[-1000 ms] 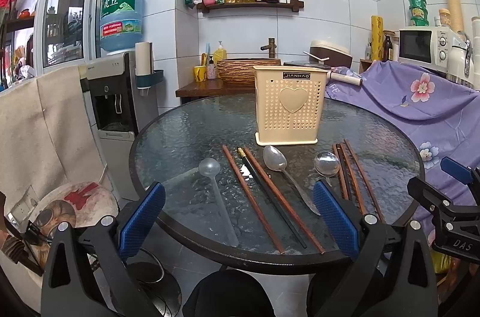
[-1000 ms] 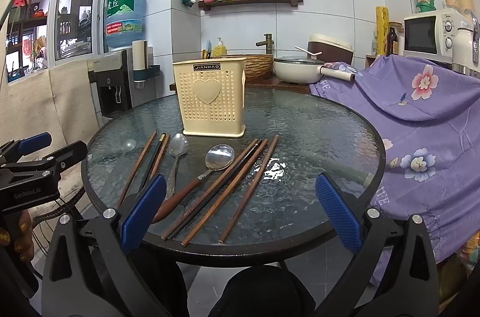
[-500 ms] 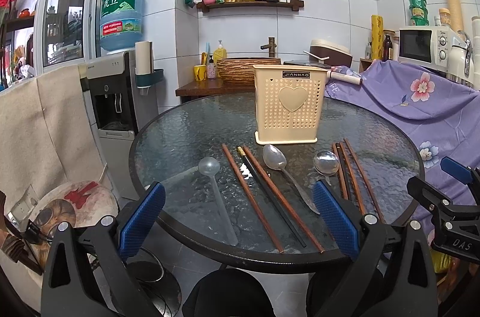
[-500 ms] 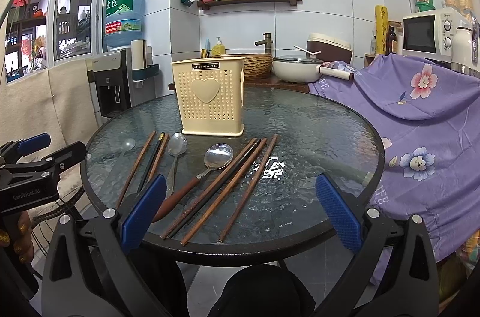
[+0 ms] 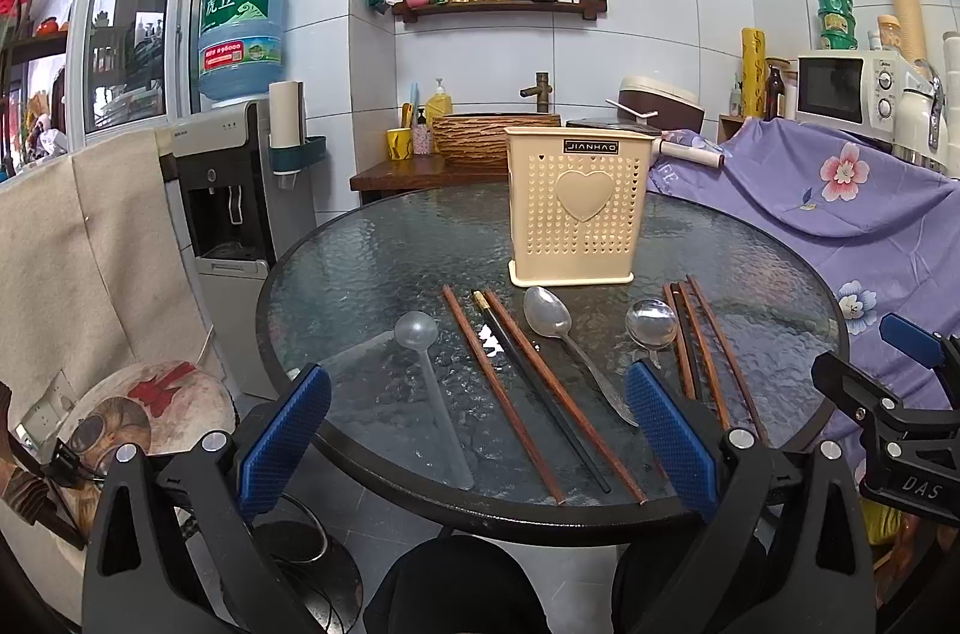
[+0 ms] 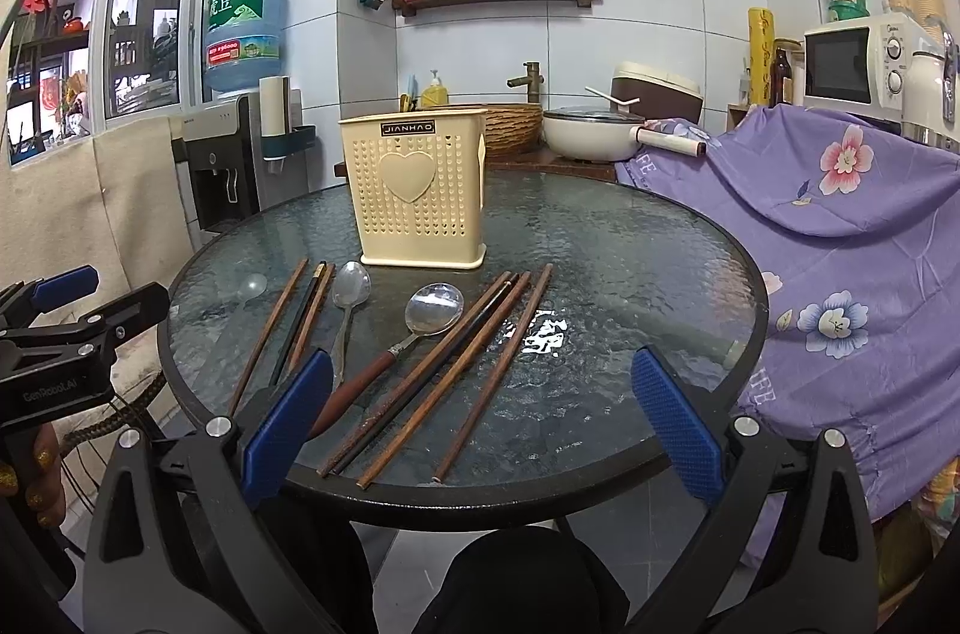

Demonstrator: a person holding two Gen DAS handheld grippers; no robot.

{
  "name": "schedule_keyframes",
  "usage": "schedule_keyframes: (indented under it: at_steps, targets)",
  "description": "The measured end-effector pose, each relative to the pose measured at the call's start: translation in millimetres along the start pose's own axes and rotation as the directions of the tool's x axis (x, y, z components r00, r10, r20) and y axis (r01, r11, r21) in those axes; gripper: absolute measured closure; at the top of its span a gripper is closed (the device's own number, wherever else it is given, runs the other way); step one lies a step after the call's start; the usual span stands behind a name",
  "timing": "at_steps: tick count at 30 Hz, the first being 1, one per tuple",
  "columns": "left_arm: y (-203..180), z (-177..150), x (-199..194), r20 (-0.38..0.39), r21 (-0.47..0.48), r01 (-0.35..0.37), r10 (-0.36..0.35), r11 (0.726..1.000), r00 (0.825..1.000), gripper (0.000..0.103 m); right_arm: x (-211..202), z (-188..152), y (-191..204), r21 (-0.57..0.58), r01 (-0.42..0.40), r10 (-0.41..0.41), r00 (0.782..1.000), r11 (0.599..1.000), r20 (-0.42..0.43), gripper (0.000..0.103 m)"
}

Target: Organize utensils

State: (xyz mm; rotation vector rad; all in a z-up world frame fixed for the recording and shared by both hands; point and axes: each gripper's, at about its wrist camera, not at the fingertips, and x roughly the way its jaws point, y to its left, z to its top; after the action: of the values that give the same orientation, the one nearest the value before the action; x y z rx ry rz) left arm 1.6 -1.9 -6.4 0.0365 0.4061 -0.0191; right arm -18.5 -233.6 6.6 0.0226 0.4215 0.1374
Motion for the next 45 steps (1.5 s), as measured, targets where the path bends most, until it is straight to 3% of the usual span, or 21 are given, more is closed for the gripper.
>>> schedule_keyframes:
  at_steps: [23,29,33,37,40,45]
  targets:
    - [-1.4,-4.9,7.9,-0.024,-0.003,-0.002,0.002,1.000,1.000,0.006,10.5,0.9,-1.8,0.009,0.016,-0.016,0.999,1.000,-0.031,0.005]
    - [6.7,-0.6,23.4,-0.092,0.002,-0.010,0.010,1.000,0.996,0.006,27.7,3.6,-13.6,0.011,0.075,-0.074,0.993,0.997,-0.091,0.005]
    - [18.1,6.6,43.0,-0.160,0.048,-0.065,0.072,0.997,0.985,0.006,51.7,12.9,-32.2,0.018,0.123,-0.118,0.977,0.992,-0.177,0.005]
    - [35.0,22.5,69.1,-0.223,0.045,-0.085,0.093,0.995,0.970,0.006,84.8,24.9,-46.0,0.041,0.124,-0.109,0.958,0.991,-0.266,0.008]
    - [42.1,29.4,85.6,-0.262,0.029,-0.080,0.085,0.996,0.961,0.006,115.2,32.8,-50.0,0.080,0.094,-0.061,0.936,0.992,-0.347,0.025]
    - [50.0,33.4,108.4,-0.321,-0.015,-0.071,0.063,0.997,0.945,0.006,163.2,40.2,-48.9,0.124,0.082,-0.019,0.895,0.989,-0.445,0.039]
